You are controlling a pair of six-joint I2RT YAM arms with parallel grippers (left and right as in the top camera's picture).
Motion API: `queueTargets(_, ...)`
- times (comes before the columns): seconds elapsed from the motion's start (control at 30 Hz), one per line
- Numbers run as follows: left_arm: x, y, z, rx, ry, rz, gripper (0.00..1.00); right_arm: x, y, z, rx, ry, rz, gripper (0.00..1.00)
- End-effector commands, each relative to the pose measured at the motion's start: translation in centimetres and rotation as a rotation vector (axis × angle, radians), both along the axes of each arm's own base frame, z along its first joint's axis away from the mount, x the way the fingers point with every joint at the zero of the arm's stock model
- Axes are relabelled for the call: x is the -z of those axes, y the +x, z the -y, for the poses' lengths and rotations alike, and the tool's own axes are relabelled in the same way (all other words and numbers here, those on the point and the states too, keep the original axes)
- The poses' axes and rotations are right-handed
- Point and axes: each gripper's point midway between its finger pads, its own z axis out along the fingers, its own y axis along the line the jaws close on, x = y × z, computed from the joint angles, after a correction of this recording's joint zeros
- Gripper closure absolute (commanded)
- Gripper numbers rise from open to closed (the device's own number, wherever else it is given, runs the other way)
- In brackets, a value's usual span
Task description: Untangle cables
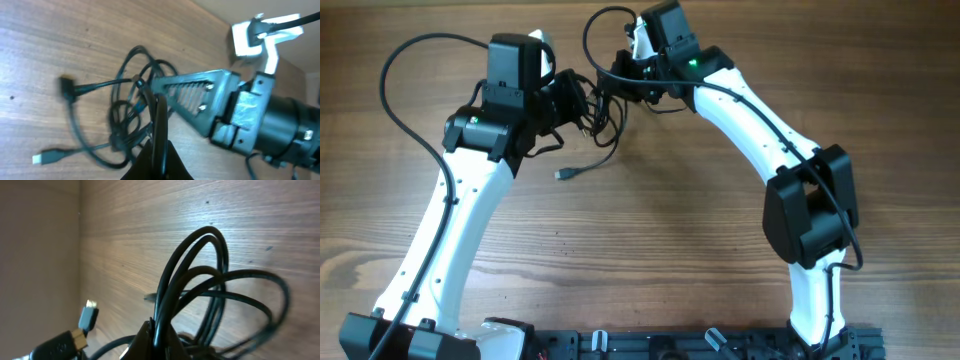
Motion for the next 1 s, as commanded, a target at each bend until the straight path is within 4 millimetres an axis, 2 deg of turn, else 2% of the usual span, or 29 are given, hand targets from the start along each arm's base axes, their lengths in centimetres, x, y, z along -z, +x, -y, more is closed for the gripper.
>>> queueTargets(0.0, 1.2, 0.0, -2.0, -0.08, 0.086, -0.031, 0.96, -1.1, 2.3, 4.4, -0.006, -0.079, 0.141, 0.96)
queueTargets(0.2, 4.9, -0.5, -5.0, -0.173, 0.247, -0.146, 0.96, -9.6, 3.6, 10.8, 0.092, -0.057, 0.297, 0.96)
queueTargets(0.27, 6.1, -0.4, -5.8, -0.197, 0.296, -0.175, 0.96, -11.6, 3.6, 13.1, 0.134, -0.055, 0.317, 0.96)
queueTargets(0.33, 7.1, -0.3, -6.6, -0.221, 0.344, -0.198, 0.96, -12.7, 3.4, 15.3, 0.175, -0.062, 0.318, 0.96)
queueTargets(0.43, 8.2, 0.0, -7.7, -0.252, 0.394, -0.224, 0.96, -12.7, 3.5, 19.7, 0.291, -0.108, 0.261, 0.96)
queueTargets(0.67, 9.3, 0.3, -10.9, -0.328, 0.401, -0.264, 0.96, -9.4, 3.3, 30.9, 0.554, -0.315, 0.121, 0.96)
queueTargets(0.77, 9.3, 0.3, -12.5, -0.366, 0.397, -0.271, 0.96, -8.6, 2.9, 33.6, 0.619, -0.383, 0.088, 0.95)
queueTargets(0.83, 9.3, 0.3, -13.0, -0.377, 0.397, -0.274, 0.93, -8.4, 2.6, 34.1, 0.628, -0.4, 0.076, 0.96)
queueTargets(0.9, 9.0, 0.7, -13.0, -0.323, 0.407, -0.254, 0.78, -8.5, 2.4, 32.6, 0.538, -0.365, 0.096, 0.96)
queueTargets(0.97, 8.6, 1.2, -11.3, -0.204, 0.372, -0.221, 0.53, -8.9, 2.1, 30.4, 0.423, -0.319, 0.128, 0.96)
